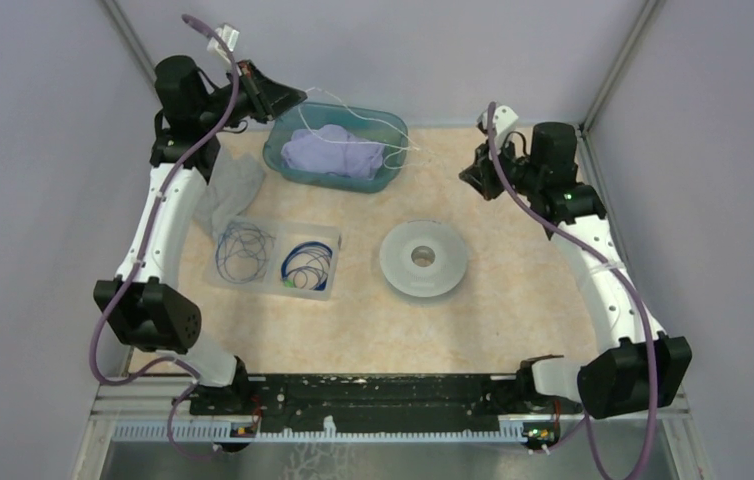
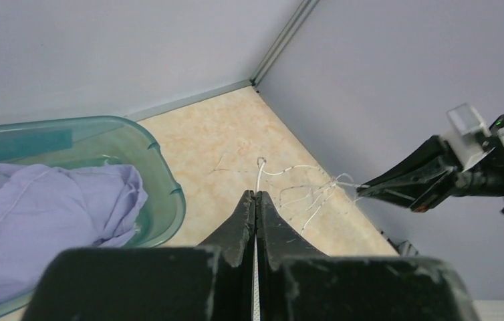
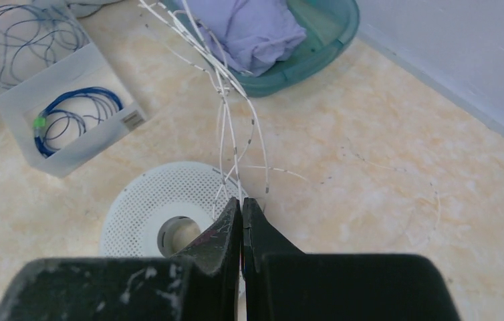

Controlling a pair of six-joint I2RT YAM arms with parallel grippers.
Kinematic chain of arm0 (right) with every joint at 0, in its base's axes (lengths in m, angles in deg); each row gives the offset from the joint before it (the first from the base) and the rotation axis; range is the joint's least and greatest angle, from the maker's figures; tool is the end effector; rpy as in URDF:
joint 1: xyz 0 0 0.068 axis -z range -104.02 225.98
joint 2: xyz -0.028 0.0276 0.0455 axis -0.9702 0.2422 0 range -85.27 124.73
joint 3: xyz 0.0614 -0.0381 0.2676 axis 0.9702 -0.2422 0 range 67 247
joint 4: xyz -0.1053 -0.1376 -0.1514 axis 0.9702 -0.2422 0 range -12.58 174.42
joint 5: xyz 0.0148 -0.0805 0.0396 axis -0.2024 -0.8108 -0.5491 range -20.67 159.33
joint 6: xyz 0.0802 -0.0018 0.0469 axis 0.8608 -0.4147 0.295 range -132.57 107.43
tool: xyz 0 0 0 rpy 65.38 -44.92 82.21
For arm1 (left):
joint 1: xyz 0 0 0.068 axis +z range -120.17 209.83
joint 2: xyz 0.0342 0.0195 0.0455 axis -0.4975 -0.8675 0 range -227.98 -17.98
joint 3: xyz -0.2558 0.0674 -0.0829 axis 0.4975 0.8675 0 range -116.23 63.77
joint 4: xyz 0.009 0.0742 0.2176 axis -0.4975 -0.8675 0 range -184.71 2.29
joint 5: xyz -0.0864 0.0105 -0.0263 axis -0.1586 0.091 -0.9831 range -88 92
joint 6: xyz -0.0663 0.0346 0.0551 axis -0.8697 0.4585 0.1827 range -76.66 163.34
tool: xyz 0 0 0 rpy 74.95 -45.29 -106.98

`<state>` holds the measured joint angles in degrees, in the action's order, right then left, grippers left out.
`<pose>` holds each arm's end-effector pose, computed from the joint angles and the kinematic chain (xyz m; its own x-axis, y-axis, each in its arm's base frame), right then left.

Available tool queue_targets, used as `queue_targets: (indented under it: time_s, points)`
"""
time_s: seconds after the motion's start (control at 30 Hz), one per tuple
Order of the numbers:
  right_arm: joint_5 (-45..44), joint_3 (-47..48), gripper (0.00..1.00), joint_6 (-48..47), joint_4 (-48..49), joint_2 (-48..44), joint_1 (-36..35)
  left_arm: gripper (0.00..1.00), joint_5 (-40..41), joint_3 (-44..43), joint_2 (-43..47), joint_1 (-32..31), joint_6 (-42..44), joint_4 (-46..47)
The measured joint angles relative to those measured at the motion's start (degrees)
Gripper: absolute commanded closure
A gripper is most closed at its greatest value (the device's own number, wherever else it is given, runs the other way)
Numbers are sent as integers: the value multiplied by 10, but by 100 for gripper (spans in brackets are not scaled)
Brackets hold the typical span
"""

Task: Wrap the cables
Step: Adjust the cable.

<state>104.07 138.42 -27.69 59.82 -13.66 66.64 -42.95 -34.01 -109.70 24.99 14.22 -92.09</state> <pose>0.2649 0.0919 0.3678 -0.2314 -0.2553 -0.9387 -0.7295 0.6839 -0.0062 0.3585 -0.0896 0.4678 -0.3459 -0.3164 -0.8833 0.6812 0.5627 -0.4683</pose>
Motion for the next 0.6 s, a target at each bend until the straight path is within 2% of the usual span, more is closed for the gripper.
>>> queue_targets:
  time_s: [0.37,0.6]
  points:
    - [-172,77,100,51,-29,28,33,100,42,-20,17,-10,161,-92]
    - [-227,78,100,23,-28,28,31,100,-9,-19,34,-19,189,-110]
